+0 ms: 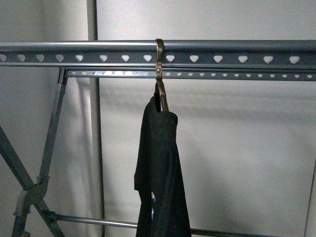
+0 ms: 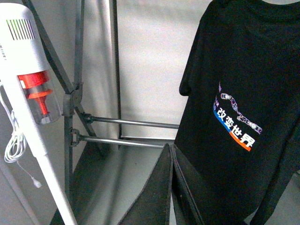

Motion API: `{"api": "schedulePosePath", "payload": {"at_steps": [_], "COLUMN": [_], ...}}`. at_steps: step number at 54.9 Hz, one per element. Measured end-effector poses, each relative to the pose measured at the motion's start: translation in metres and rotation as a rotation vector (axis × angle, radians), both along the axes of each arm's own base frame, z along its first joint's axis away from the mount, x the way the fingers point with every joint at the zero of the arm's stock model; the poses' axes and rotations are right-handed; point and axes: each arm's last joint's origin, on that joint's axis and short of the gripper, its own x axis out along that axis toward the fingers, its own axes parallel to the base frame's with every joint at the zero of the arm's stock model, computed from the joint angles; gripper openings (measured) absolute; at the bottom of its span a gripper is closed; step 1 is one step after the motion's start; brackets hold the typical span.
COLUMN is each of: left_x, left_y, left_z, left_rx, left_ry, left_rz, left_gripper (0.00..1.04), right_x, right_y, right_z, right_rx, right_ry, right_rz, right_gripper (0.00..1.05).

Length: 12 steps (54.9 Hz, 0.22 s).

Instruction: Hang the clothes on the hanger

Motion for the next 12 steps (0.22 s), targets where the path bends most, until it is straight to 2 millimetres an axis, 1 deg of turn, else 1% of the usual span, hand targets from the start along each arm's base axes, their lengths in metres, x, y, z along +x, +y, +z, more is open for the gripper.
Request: {"api": "schedulePosePath", "payload": {"at_steps": [11, 12], "left_x": [-0.0001, -0.0001], "left_y": [0.0, 0.0], "left_z": [0.0, 0.0], "left_rx": [0.0, 0.0], "left_ry": [0.0, 0.0], "left_rz": [0.0, 0.0], "left_gripper": [0.04, 0.04], "right_x": [-0.0002, -0.0002], "right_y": [0.0, 0.0], "right_z": [-0.0071, -0.0077], "right_rx": [0.0, -0.001], "right_ry": [-0.003, -0.003], "right_rz": [0.0, 0.0], "right_gripper": [0.02, 0.04]}}
